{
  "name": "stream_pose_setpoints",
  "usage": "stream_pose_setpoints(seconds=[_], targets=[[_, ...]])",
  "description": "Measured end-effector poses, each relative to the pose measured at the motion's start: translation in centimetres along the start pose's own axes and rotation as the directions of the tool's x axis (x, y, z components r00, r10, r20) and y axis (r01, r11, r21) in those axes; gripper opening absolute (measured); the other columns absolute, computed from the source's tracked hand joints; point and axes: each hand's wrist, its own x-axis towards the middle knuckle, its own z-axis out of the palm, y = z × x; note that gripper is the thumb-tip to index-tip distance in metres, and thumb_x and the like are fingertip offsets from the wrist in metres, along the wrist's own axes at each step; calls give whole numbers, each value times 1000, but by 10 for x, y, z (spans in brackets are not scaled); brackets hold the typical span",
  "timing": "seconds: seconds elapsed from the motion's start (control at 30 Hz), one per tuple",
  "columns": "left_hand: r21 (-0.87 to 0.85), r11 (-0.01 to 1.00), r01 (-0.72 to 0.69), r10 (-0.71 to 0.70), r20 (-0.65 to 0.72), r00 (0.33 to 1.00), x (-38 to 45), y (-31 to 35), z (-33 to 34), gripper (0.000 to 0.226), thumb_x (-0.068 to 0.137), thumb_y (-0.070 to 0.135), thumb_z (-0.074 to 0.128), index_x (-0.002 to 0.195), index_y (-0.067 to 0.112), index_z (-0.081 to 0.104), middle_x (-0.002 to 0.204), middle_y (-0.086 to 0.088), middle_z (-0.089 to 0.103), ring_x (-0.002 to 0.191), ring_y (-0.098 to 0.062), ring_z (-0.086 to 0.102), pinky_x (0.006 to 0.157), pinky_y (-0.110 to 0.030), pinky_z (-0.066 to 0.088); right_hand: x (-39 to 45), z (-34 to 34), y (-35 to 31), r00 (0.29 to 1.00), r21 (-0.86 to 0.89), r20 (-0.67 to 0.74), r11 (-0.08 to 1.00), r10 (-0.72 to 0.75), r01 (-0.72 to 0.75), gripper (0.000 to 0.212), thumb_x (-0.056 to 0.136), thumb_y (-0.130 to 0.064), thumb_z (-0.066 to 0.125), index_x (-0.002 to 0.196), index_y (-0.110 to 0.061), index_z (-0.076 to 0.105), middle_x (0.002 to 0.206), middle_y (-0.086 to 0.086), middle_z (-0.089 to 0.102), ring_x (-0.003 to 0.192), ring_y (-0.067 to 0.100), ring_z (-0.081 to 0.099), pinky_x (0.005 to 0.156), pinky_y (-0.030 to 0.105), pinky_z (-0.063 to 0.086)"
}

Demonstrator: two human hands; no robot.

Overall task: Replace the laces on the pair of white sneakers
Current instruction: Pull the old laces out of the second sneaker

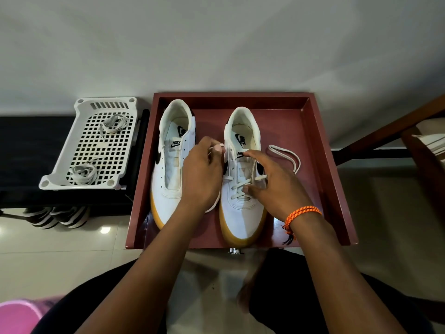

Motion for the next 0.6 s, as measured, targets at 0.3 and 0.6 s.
stream_pose_setpoints(seconds=[0.3, 0.6], targets=[[248, 963, -102, 105, 3, 994, -2, 1, -7, 35, 103, 18, 64, 137, 18, 57, 131, -3, 62, 118, -16, 59, 93, -30, 46, -1, 3, -7, 989, -86, -141, 996, -49, 37, 48, 92, -36, 71, 139, -44, 65, 137, -4, 47, 104, 7, 47, 92, 40, 57], [200, 979, -26, 6, 99, 995, -2, -7, -2, 40, 86, 61, 80, 100, 27, 67, 76, 10, 70, 71, -2, 67, 63, -21, 51, -2, 10, -18, 955, -129, -263, 986, -137, 106, 14, 95, -25, 68, 101, -29, 80, 66, -12, 55, 72, 18, 64, 64, 34, 55]])
